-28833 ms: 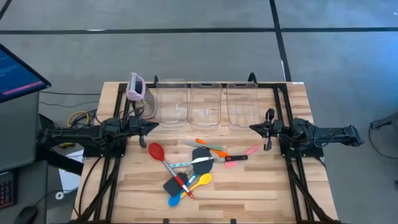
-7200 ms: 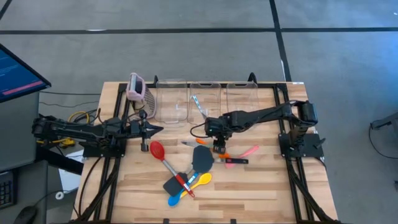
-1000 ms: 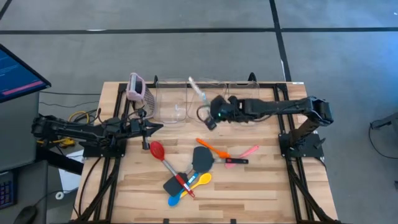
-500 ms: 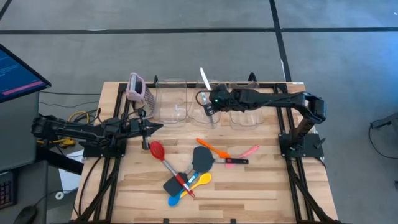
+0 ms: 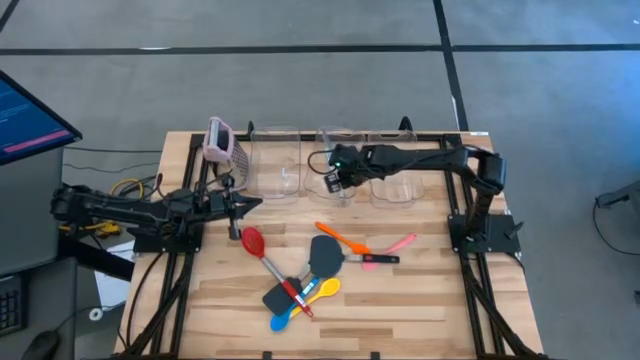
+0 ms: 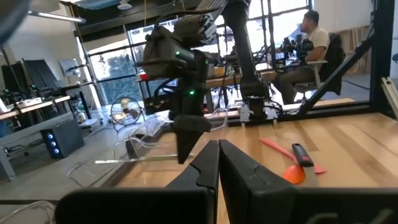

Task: Pick & Place Kitchen Items
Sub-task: Put the green table knife into the middle transparent bin

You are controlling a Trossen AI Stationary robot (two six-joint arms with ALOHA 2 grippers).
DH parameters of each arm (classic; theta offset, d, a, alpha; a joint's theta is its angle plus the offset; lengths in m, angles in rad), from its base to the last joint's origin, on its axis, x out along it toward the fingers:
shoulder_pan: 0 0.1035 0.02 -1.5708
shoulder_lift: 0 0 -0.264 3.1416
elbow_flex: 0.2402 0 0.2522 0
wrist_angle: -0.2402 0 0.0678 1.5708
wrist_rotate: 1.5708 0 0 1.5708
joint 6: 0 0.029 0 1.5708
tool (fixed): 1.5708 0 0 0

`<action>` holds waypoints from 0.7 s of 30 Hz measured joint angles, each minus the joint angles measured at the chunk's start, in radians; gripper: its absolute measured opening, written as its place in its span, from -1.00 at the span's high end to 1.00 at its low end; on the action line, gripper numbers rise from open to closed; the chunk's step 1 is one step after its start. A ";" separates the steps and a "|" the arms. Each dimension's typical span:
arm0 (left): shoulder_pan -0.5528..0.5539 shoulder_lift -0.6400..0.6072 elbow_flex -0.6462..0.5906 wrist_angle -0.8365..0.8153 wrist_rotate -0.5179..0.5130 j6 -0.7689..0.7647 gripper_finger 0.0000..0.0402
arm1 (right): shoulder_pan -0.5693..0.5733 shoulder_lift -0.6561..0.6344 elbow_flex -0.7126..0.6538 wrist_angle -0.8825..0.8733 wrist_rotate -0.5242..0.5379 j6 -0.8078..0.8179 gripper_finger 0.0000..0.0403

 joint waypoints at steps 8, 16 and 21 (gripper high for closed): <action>0.002 0.001 0.000 0.000 -0.013 0.000 0.99 | -0.016 -0.003 -0.001 -0.032 -0.037 0.006 0.68; 0.002 0.001 0.000 0.001 -0.014 0.000 0.99 | -0.016 -0.003 -0.001 -0.039 -0.059 -0.002 0.68; 0.002 0.001 0.000 0.001 -0.014 0.000 0.99 | -0.016 -0.003 -0.001 -0.041 -0.070 -0.005 0.68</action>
